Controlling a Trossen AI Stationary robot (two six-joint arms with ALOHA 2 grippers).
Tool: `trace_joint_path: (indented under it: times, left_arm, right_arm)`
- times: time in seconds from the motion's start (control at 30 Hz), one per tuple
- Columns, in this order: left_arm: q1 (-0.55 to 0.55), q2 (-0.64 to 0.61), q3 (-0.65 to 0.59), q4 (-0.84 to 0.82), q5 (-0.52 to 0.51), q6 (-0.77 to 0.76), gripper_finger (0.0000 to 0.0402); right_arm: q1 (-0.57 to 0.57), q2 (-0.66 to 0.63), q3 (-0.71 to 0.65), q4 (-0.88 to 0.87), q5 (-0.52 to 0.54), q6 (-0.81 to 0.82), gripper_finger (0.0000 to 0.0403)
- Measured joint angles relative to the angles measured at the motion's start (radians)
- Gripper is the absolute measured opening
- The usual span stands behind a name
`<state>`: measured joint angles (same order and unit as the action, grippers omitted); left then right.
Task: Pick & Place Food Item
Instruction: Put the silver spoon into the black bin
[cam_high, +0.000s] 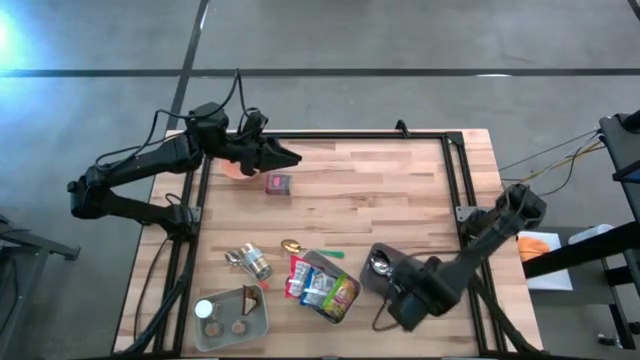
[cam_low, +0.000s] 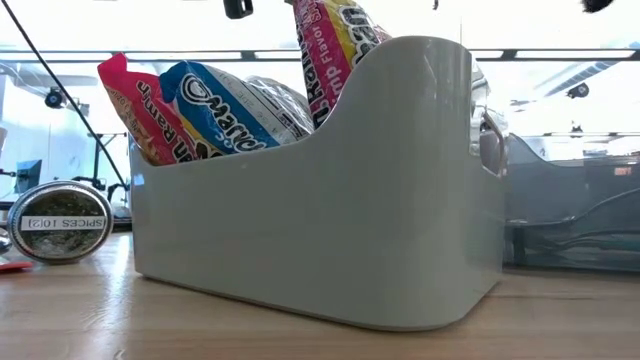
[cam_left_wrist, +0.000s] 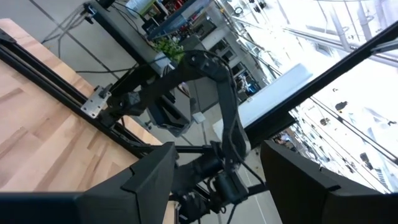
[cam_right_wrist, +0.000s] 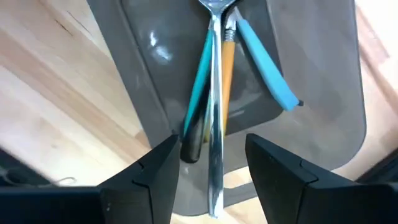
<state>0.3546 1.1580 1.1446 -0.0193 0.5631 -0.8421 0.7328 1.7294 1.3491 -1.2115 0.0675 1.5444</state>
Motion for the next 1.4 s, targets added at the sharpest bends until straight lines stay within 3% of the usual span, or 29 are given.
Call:
trace_joint_path:
  times: [0.2, 0.57, 1.03, 1.17, 1.4]
  left_arm:
    - [0.0, 0.0, 0.0, -0.001, 0.038, 0.003, 0.024]
    - [0.0, 0.0, 0.0, -0.003, 0.085, 0.007, 0.024]
    - [0.0, 0.0, 0.0, -0.002, 0.085, 0.007, 0.024]
    - [0.0, 0.0, 0.0, -0.002, 0.085, 0.007, 0.024]
    - [0.0, 0.0, 0.0, -0.002, 0.086, 0.007, 0.024]
  right_arm:
    - [-0.099, -0.022, 0.0, 0.057, -0.123, -0.108, 0.0182]
    - [-0.188, -0.021, -0.053, 0.098, -0.22, -0.231, 0.0182]
    - [-0.197, -0.021, -0.176, 0.212, -0.229, -0.248, 0.0178]
    - [-0.197, -0.021, -0.191, 0.225, -0.229, -0.248, 0.014]
    - [-0.197, -0.021, -0.192, 0.234, -0.228, -0.241, 0.0024]
